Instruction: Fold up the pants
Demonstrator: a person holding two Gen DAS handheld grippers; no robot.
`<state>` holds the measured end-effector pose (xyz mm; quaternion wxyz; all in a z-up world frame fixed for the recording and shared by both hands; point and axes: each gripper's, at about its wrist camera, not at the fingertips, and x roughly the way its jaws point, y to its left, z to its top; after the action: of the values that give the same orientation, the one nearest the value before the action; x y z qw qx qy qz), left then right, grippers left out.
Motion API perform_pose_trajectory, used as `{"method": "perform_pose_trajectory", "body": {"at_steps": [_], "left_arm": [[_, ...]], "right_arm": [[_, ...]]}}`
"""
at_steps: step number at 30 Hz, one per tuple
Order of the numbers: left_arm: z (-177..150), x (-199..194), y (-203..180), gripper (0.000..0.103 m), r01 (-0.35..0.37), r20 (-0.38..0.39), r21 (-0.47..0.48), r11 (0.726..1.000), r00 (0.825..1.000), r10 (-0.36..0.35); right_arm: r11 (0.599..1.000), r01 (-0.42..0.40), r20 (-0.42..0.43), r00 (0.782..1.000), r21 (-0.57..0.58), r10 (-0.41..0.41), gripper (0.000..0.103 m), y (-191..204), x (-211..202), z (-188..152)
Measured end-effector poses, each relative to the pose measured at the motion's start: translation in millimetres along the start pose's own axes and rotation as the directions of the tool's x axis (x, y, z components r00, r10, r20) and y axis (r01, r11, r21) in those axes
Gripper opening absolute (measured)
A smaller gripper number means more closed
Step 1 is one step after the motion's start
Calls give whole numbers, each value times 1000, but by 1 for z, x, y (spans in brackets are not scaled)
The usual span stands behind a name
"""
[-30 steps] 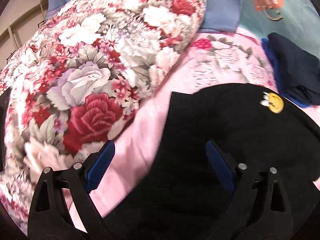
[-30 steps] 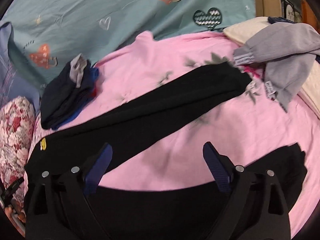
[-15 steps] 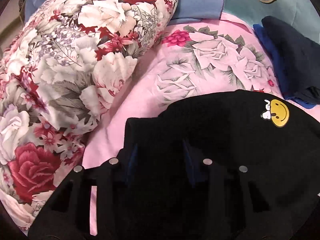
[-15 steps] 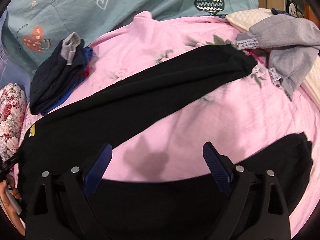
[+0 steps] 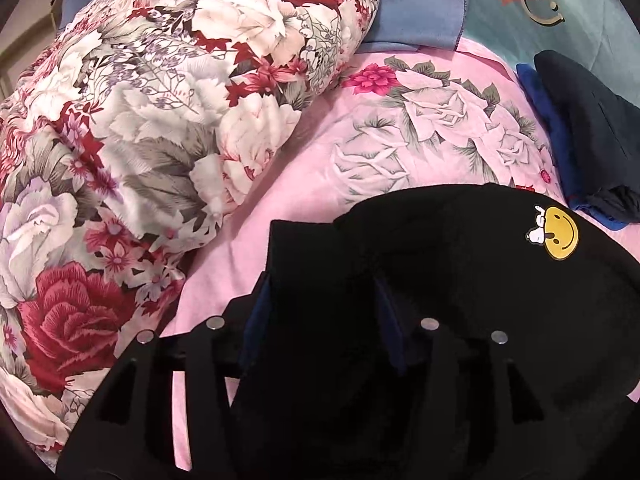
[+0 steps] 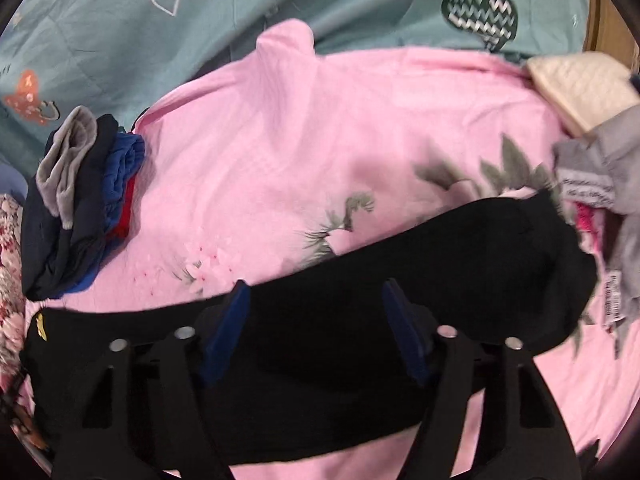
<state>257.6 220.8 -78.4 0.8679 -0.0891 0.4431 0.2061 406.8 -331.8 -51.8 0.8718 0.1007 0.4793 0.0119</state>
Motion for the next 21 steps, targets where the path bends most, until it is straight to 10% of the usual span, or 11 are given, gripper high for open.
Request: {"method": "perform_pose_trajectory", "body": {"at_steps": [6, 9, 14, 16, 19, 21], "left_arm": [[6, 8, -2, 54, 7, 1, -6, 1000, 1000, -7], [5, 8, -3, 54, 6, 5, 2, 1000, 1000, -6], [6, 6, -3, 54, 14, 13, 3, 1000, 1000, -14], [6, 6, -3, 54, 12, 14, 7, 1000, 1000, -12], [7, 0, -4, 54, 7, 35, 26, 1000, 999, -8], [9, -8, -4, 59, -3, 63, 44, 999, 998, 0]], "right_arm": [[992, 124, -17, 992, -31, -124, 63, 12, 29, 5], [978, 207, 28, 978, -35, -206, 6, 13, 28, 8], [989, 88, 193, 975, 119, -110, 7, -9, 6, 25], [975, 188, 86, 976, 114, -199, 48, -13, 30, 26], [946, 319, 114, 940, 55, -323, 57, -7, 22, 25], [963, 265, 170, 948, 54, -270, 57, -7, 0, 22]]}}
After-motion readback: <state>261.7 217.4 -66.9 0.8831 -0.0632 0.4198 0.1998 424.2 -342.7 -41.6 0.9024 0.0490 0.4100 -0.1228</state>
